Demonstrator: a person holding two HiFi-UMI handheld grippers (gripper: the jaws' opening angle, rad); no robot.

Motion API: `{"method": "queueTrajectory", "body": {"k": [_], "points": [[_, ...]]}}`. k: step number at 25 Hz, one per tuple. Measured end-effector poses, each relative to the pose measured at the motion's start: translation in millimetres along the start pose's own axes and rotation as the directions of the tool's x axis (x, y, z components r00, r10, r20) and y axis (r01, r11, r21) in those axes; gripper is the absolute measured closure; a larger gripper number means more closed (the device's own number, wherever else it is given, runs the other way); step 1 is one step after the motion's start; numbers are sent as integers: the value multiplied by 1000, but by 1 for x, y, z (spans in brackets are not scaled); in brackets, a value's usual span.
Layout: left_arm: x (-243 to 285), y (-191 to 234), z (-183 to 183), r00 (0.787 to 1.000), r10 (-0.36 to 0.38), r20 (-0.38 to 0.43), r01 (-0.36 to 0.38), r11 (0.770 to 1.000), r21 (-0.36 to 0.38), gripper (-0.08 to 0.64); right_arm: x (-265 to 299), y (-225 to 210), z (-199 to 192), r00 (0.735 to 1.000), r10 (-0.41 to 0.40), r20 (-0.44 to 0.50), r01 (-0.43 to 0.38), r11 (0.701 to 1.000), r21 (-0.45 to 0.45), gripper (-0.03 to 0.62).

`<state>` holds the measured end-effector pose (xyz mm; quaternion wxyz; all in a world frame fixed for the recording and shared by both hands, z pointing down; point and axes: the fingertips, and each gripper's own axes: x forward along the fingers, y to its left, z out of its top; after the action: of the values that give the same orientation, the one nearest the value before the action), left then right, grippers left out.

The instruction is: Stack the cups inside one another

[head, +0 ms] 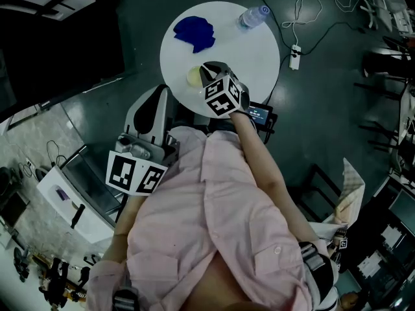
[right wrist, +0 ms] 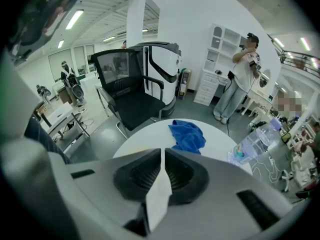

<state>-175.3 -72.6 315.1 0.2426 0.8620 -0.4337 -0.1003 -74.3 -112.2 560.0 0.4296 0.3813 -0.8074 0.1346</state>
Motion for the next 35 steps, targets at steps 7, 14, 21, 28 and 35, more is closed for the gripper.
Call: {"method": "queueTrajectory", "body": {"k": [7, 14, 21, 28, 35], "points": [[-2, -4, 0, 1000, -10, -2, 10, 1000, 2, 551, -9, -5, 6, 999, -34, 40, 33, 999, 32, 557], [-3, -9, -3, 999, -30, -12, 30, 1000, 6, 551, -22, -6, 13, 994, -52, 100, 47, 997, 55, 558], [-2, -15, -8, 998, -50, -30, 50, 999, 1, 551, -42, -9, 21, 983, -80, 167, 61, 991, 117, 560], [8, -31, -19, 996, -76, -51, 76, 997, -8, 551, -68, -23, 23, 968, -113, 224, 74, 982, 175, 560], [20, -51, -26, 997, -62, -39, 62, 998, 0, 551, -90, -40, 17, 954, -117, 277, 58, 975, 212, 561]]}}
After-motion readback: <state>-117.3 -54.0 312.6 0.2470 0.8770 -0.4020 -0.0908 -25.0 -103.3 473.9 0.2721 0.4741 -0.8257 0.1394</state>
